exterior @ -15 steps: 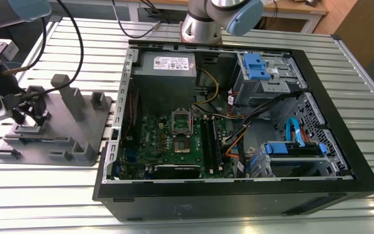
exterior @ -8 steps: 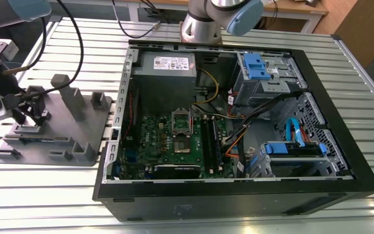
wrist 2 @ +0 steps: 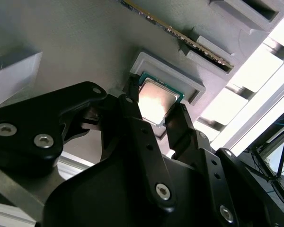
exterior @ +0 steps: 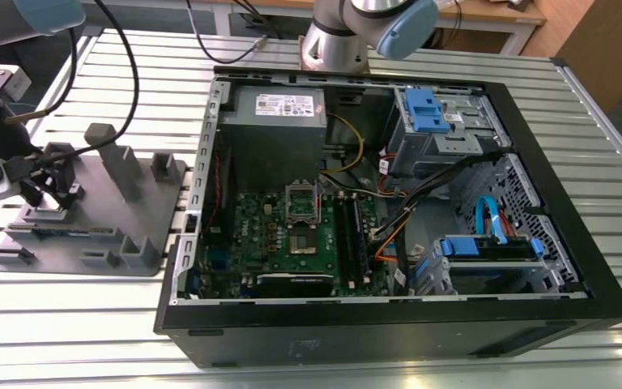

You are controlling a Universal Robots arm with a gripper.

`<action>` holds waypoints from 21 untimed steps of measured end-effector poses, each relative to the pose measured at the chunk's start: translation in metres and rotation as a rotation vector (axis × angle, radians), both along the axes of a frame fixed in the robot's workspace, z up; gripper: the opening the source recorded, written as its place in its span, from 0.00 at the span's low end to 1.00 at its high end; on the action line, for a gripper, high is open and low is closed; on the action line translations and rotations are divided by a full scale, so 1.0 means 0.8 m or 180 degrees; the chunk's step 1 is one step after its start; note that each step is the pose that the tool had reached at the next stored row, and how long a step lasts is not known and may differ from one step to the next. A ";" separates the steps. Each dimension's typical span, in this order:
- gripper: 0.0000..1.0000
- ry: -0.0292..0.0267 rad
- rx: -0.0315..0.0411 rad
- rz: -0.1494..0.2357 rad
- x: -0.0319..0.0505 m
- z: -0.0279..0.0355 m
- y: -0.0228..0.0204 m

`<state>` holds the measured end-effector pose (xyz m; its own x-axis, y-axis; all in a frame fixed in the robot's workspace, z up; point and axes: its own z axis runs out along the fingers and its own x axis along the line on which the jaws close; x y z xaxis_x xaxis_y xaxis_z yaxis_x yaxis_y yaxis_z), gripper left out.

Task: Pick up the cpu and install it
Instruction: 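Pick up the cpu and move it towards the insertion slot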

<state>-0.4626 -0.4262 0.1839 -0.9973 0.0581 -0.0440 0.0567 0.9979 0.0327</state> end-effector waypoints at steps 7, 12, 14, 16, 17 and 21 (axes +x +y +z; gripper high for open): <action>0.47 0.0000 -0.0001 0.0000 0.000 0.0069 0.0000; 0.47 0.0000 0.0000 0.0000 0.000 0.0229 0.0000; 0.47 0.0000 0.0000 0.0000 0.000 0.0230 0.0000; 0.47 0.0000 -0.0001 0.0000 0.000 0.0231 0.0000; 0.47 0.0000 -0.0001 0.0000 0.000 0.0231 0.0000; 0.47 0.0000 -0.0001 0.0000 0.000 0.0232 0.0000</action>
<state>-0.4626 -0.4262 0.2024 -0.9973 0.0581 -0.0440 0.0567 0.9979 0.0325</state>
